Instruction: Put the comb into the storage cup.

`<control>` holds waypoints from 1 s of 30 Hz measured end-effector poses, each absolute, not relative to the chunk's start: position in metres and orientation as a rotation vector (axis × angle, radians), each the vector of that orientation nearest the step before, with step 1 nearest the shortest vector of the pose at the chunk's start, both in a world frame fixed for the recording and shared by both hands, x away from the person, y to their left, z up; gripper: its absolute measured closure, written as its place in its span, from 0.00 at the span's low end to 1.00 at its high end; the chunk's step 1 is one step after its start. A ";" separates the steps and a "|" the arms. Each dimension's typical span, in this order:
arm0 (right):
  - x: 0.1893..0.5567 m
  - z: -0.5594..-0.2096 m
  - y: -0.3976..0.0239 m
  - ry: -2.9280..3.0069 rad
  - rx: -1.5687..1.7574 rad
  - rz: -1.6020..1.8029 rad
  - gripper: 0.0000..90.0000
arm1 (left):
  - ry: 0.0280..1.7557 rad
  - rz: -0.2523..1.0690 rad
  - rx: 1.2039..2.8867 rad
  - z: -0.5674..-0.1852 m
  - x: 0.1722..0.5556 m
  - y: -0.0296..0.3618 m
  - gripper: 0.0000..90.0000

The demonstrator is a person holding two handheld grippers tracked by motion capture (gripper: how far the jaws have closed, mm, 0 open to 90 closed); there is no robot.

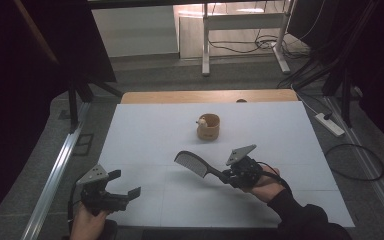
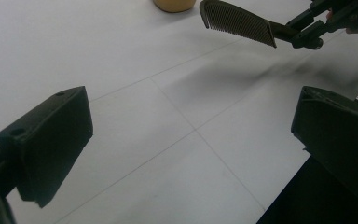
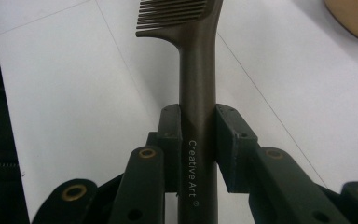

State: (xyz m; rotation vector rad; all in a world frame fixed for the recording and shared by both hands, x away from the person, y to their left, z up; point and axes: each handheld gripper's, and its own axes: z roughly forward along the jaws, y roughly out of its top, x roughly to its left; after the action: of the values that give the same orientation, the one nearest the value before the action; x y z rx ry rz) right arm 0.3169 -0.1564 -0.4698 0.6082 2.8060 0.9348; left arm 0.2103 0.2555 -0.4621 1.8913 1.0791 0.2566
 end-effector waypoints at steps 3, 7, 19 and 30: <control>0.315 -0.469 -0.161 2.792 0.611 0.949 0.81 | 1.072 0.239 1.890 -0.461 0.213 0.253 0.00; 0.311 -0.468 -0.168 2.778 0.622 0.967 0.81 | 1.062 0.230 1.886 -0.459 0.217 0.250 0.00; 0.298 -0.461 -0.185 2.709 0.625 1.045 0.81 | 1.031 0.185 1.857 -0.452 0.233 0.241 0.00; 0.288 -0.455 -0.192 2.649 0.596 1.122 0.81 | 0.983 0.134 1.853 -0.441 0.257 0.231 0.00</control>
State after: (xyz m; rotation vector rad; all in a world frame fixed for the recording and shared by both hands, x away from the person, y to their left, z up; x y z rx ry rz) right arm 0.2876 -0.1916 -0.4550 0.5962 2.6491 1.1216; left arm 0.2573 0.2309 -0.4411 1.8534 0.9833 0.1344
